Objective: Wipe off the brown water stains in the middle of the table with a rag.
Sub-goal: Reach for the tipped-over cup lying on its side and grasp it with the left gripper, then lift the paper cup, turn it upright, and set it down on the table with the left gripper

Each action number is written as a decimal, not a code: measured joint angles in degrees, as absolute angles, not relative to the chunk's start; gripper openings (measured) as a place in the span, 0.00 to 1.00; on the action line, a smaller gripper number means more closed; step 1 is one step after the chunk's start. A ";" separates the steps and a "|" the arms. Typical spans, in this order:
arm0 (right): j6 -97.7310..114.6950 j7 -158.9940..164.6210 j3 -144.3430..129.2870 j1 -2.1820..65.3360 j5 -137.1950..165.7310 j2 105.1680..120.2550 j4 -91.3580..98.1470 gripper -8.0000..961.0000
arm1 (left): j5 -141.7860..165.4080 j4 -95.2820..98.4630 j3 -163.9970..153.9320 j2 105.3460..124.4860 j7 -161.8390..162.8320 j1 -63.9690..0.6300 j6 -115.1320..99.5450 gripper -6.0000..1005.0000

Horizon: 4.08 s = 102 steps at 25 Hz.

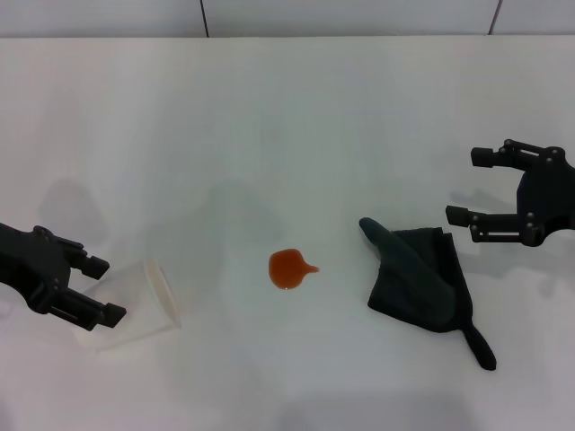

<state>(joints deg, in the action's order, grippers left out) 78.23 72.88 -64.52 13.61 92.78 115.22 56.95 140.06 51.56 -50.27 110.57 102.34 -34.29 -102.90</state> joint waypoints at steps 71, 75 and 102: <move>77.96 71.71 -64.41 13.54 91.33 115.22 56.25 0.91 | 142.46 50.27 -51.86 112.90 99.71 -36.39 -99.25 0.88; 77.96 71.71 -64.41 13.54 91.31 115.22 56.25 0.91 | 142.46 50.27 -51.85 113.01 99.49 -36.39 -99.11 0.87; 77.96 71.72 -64.39 13.44 91.23 115.22 56.25 0.91 | 137.25 50.74 -45.19 112.55 97.29 -35.15 -97.05 0.65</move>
